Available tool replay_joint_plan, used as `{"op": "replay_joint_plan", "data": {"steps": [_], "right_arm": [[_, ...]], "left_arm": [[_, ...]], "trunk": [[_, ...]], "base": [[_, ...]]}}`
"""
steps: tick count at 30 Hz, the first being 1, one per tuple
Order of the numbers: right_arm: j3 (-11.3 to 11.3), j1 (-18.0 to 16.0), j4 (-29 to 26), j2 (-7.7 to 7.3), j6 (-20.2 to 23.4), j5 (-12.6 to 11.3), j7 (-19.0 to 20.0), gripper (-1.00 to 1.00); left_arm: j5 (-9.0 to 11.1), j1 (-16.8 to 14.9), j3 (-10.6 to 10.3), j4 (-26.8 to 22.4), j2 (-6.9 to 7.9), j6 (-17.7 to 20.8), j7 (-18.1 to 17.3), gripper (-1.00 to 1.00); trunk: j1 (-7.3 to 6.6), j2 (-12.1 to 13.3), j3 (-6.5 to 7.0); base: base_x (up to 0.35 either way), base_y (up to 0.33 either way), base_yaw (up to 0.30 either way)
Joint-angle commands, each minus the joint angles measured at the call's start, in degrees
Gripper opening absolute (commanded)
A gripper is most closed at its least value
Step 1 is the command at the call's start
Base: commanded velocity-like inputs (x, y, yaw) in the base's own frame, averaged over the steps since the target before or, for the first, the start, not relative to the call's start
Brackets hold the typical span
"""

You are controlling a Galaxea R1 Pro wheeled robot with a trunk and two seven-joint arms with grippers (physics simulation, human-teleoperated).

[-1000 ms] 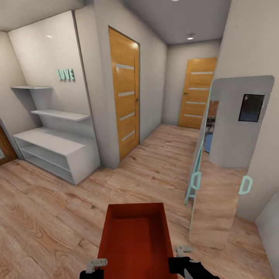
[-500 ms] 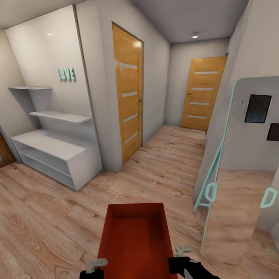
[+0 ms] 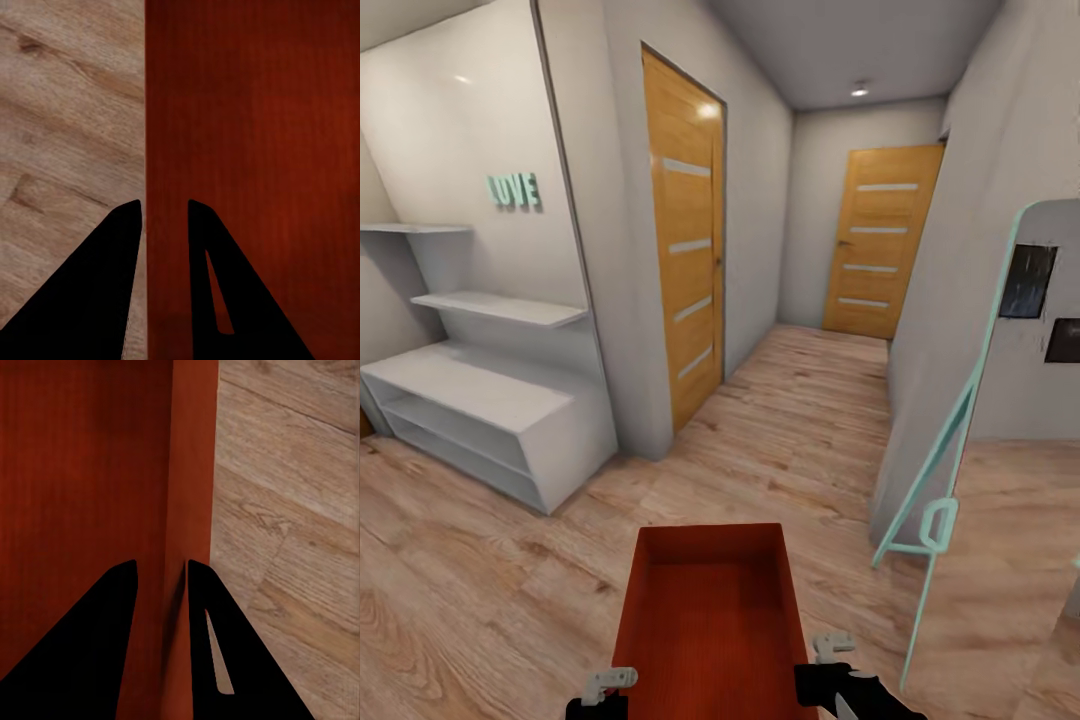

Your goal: Move the two storage containers from the living room to the garage. In the garage, place one container on the floor and stack the other container on top of it (either order is fine).

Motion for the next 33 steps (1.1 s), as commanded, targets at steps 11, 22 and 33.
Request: {"op": "replay_joint_plan", "data": {"steps": [11, 22, 33], "right_arm": [[0.3, 0.0, 0.1, -0.03, 0.3, -0.1, 0.0, -1.0], [0.3, 0.0, 0.1, -0.04, 0.3, -0.1, 0.0, -1.0], [0.3, 0.0, 0.1, -0.06, 0.3, -0.1, 0.0, -1.0]], "left_arm": [[0.5, 0.0, -0.3, -0.1, 0.95, -1.5, 0.1, -1.0], [0.5, 0.0, -0.4, -0.1, 0.95, -1.5, 0.1, -1.0], [0.5, 0.0, -0.3, -0.1, 0.95, -1.5, 0.1, -1.0]], "trunk": [[0.03, 0.0, -0.06], [0.03, 0.0, -0.06], [0.03, 0.0, -0.06]], "base": [[0.302, 0.159, -0.084], [0.302, 0.16, -0.099], [0.302, 0.16, -0.234]]}}
